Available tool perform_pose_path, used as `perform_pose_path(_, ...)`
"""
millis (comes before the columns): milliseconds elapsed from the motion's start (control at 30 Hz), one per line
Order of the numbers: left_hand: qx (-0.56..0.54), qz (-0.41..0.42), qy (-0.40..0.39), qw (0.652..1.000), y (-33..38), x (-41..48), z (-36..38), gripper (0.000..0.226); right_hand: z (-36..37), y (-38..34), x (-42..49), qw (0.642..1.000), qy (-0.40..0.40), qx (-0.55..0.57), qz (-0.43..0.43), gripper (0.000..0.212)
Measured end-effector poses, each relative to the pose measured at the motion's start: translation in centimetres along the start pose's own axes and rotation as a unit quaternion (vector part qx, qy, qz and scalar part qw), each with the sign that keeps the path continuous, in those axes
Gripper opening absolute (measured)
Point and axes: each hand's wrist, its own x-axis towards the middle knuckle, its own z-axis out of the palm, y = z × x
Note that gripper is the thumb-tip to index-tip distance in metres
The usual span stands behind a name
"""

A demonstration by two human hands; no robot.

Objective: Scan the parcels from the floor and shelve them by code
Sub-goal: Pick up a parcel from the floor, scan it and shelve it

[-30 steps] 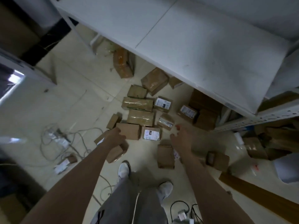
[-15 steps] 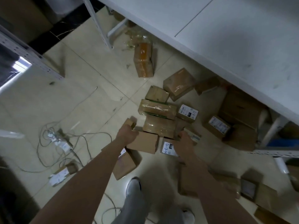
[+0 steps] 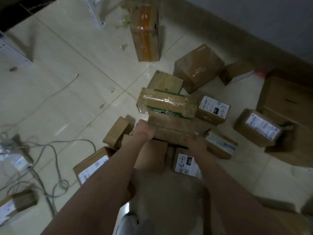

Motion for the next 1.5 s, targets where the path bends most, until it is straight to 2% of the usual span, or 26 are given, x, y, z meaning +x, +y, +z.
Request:
perform_pose_path(33, 0.004, -0.003, 0.008, 1.0, -0.3, 1.1, 0.7, 0.066, 0.6, 0.4, 1.0, 1.0, 0.007, 0.017, 0.014, 0.026)
perform_pose_path(100, 0.012, -0.017, 0.016, 1.0, -1.2, 2.8, 1.9, 0.071, 1.7, 1.4, 2.7, 0.998, 0.003, 0.054, 0.021, 0.054)
perform_pose_path(133, 0.015, -0.032, 0.008, 0.999, -1.8, 3.4, 2.4, 0.077, 2.0, 2.2, 3.5, 0.997, -0.006, 0.07, 0.024, 0.061)
perform_pose_path(233, 0.015, -0.054, -0.023, 0.998, -4.1, 5.6, 3.7, 0.088, 2.4, 3.4, 3.6, 0.995, -0.022, 0.101, 0.008, 0.051)
perform_pose_path(333, -0.003, -0.02, -0.033, 0.999, -5.1, 6.2, 4.0, 0.076, 1.6, 3.6, 2.2, 0.991, -0.033, 0.127, -0.014, 0.051)
perform_pose_path(533, -0.146, -0.026, 0.024, 0.989, -0.8, -2.1, 0.7, 0.098, -2.2, 2.3, -4.6, 0.983, 0.008, 0.181, -0.034, 0.055)
perform_pose_path(600, -0.209, -0.022, 0.04, 0.977, 0.8, -5.5, -0.8, 0.084, -4.0, 1.3, -7.6, 0.975, 0.022, 0.217, -0.035, 0.054)
perform_pose_path(733, -0.276, -0.044, 0.068, 0.958, 5.9, -13.2, -5.5, 0.043, -8.3, -1.5, -14.6, 0.953, 0.067, 0.292, -0.036, 0.072)
perform_pose_path(800, -0.295, -0.039, 0.075, 0.952, 8.6, -17.4, -8.1, 0.033, -11.3, -4.2, -19.5, 0.939, 0.09, 0.331, -0.023, 0.063)
perform_pose_path(967, -0.338, -0.039, 0.077, 0.937, 14.6, -28.9, -15.0, 0.037, -19.9, -10.6, -32.4, 0.909, 0.115, 0.4, -0.017, 0.028)
perform_pose_path(1133, -0.365, -0.04, 0.042, 0.929, 18.7, -40.5, -22.6, 0.043, -25.9, -15.3, -44.3, 0.888, 0.155, 0.432, -0.015, 0.022)
perform_pose_path(1300, -0.39, -0.002, 0.053, 0.919, 20.4, -50.6, -27.5, 0.042, -29.4, -17.5, -54.2, 0.862, 0.184, 0.471, -0.043, 0.023)
perform_pose_path(1367, -0.389, 0.004, 0.028, 0.921, 20.6, -54.4, -29.2, 0.05, -30.7, -17.7, -57.6, 0.846, 0.197, 0.493, -0.052, 0.015)
perform_pose_path(1500, -0.362, 0.021, -0.027, 0.932, 20.4, -60.3, -32.4, 0.082, -32.2, -17.9, -62.5, 0.809, 0.234, 0.538, -0.047, 0.008)
